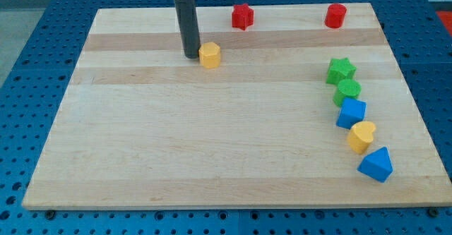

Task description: Move the yellow hexagon below the red star

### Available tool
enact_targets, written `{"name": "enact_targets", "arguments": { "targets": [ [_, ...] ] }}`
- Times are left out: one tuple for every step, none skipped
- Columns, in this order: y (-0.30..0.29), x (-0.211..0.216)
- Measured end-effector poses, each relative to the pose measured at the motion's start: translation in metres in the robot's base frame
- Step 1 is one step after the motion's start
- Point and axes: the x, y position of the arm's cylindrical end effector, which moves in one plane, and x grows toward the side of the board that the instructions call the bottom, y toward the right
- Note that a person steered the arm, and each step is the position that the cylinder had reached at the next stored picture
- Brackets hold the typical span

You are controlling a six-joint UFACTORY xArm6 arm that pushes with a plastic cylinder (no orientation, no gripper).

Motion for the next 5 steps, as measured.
{"name": "enact_targets", "arguments": {
  "targets": [
    [0.009,0.026],
    [0.016,0.045],
    [0.027,0.045],
    [0.027,0.045],
    [0.027,0.045]
  ]
}}
